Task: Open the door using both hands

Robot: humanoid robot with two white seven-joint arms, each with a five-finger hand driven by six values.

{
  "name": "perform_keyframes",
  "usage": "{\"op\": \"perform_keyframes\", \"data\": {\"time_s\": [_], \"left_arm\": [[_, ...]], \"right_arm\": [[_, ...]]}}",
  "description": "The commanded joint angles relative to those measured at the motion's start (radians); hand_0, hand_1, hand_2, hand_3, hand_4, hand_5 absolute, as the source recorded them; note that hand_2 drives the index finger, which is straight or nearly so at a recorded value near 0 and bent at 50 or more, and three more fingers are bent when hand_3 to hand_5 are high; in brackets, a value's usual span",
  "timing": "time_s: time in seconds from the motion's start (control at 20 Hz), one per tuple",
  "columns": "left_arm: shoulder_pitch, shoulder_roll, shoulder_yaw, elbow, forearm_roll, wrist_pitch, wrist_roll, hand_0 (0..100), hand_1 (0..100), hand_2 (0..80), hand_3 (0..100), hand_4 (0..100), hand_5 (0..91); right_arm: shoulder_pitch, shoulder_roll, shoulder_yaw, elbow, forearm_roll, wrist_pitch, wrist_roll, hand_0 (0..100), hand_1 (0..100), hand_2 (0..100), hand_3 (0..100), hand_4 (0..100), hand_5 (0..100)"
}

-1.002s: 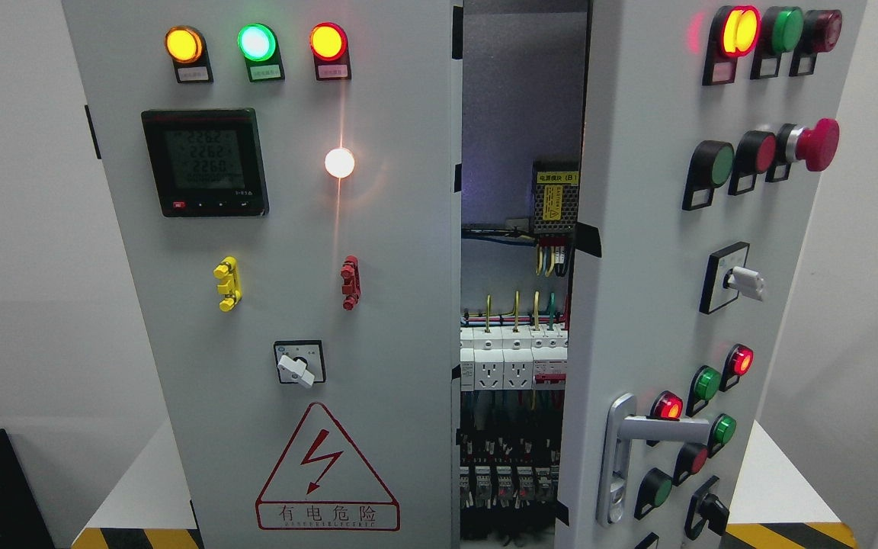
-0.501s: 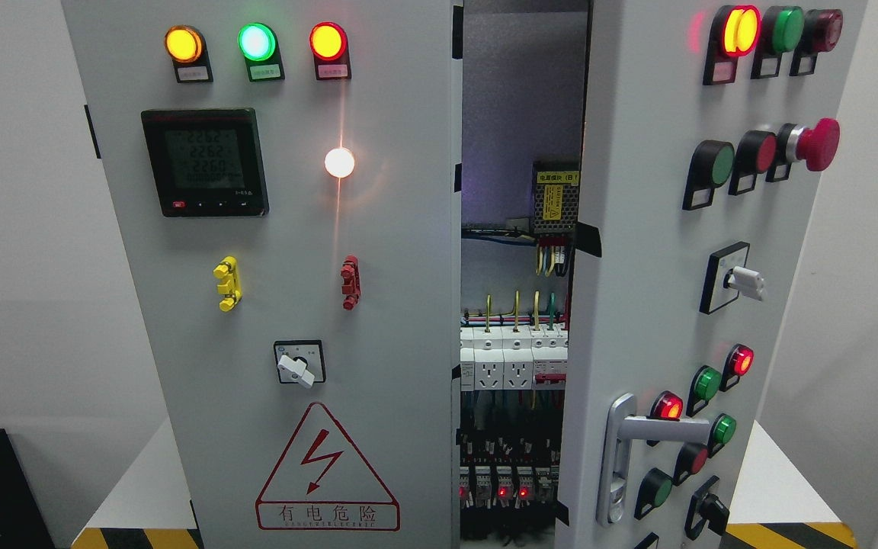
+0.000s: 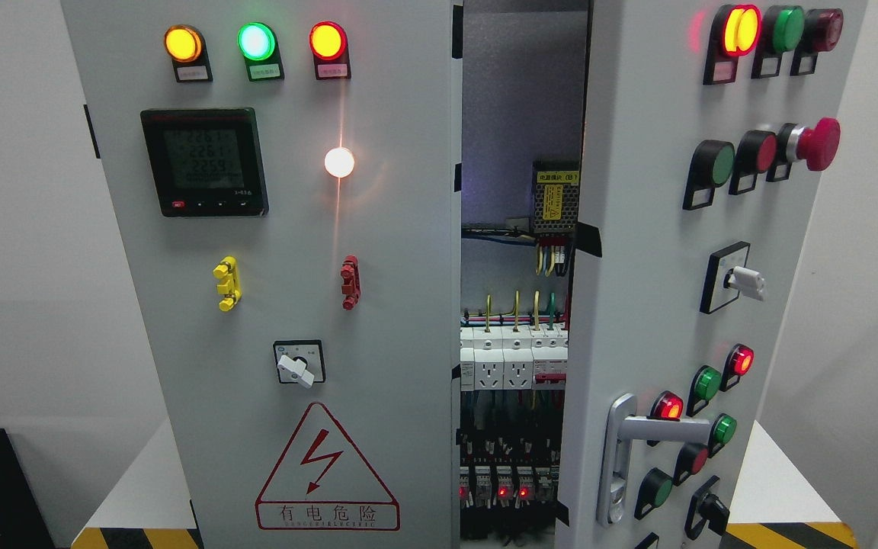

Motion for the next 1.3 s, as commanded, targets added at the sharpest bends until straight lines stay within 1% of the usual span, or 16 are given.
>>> {"op": "perform_keyframes", "data": {"time_s": [0.0,0.1,0.3,0.6,0.7,0.8,0.9,1.05,1.1,1.25], "left_arm": [[-0.092,0.118,-0.027,-0.159,0.078,-0.016,-0.007,0,0,0.0,0,0,0.0],[-0.139,0.117,-0.027,-0.16,0.104,-0.016,-0.007,0,0,0.0,0,0,0.0],[-0.256,0.117,-0.051,-0.16,0.127,-0.013,-0.007,0,0,0.0,0,0,0.0],[-0.454,0.112,-0.12,-0.16,0.276,-0.004,-0.007,0,0,0.0,0,0,0.0],[-0.514,0.114,-0.136,-0.16,0.3,-0.003,-0.009,0,0,0.0,0,0,0.0],[-0.58,0.109,-0.142,-0.16,0.316,-0.001,-0.025,0,0,0.0,0,0,0.0],[-0.65,0.111,-0.148,-0.159,0.384,0.002,-0.035,0,0,0.0,0,0,0.0],[-0.764,0.115,-0.16,-0.156,0.524,0.04,-0.035,0,0,0.0,0,0,0.0],[-0.794,0.117,-0.162,-0.154,0.555,0.043,-0.035,0,0,0.0,0,0,0.0],[-0.882,0.112,-0.18,-0.149,0.605,0.066,-0.035,0,0,0.0,0,0,0.0]], "right_arm": [[0.0,0.0,0.0,0.0,0.0,-0.001,0.001,19,0,0,0,0,0],[0.0,0.0,0.0,0.0,0.0,-0.001,-0.001,19,0,0,0,0,0],[0.0,0.0,0.0,0.0,0.0,-0.001,-0.001,19,0,0,0,0,0],[0.0,0.0,0.0,0.0,0.0,-0.001,-0.001,19,0,0,0,0,0],[0.0,0.0,0.0,0.0,0.0,-0.001,-0.001,19,0,0,0,0,0],[0.0,0.0,0.0,0.0,0.0,-0.001,-0.001,19,0,0,0,0,0],[0.0,0.0,0.0,0.0,0.0,-0.001,0.001,19,0,0,0,0,0],[0.0,0.0,0.0,0.0,0.0,-0.001,-0.001,19,0,0,0,0,0],[0.0,0.0,0.0,0.0,0.0,-0.001,-0.001,19,0,0,0,0,0],[0.0,0.0,0.0,0.0,0.0,-0.001,-0.001,19,0,0,0,0,0]]}}
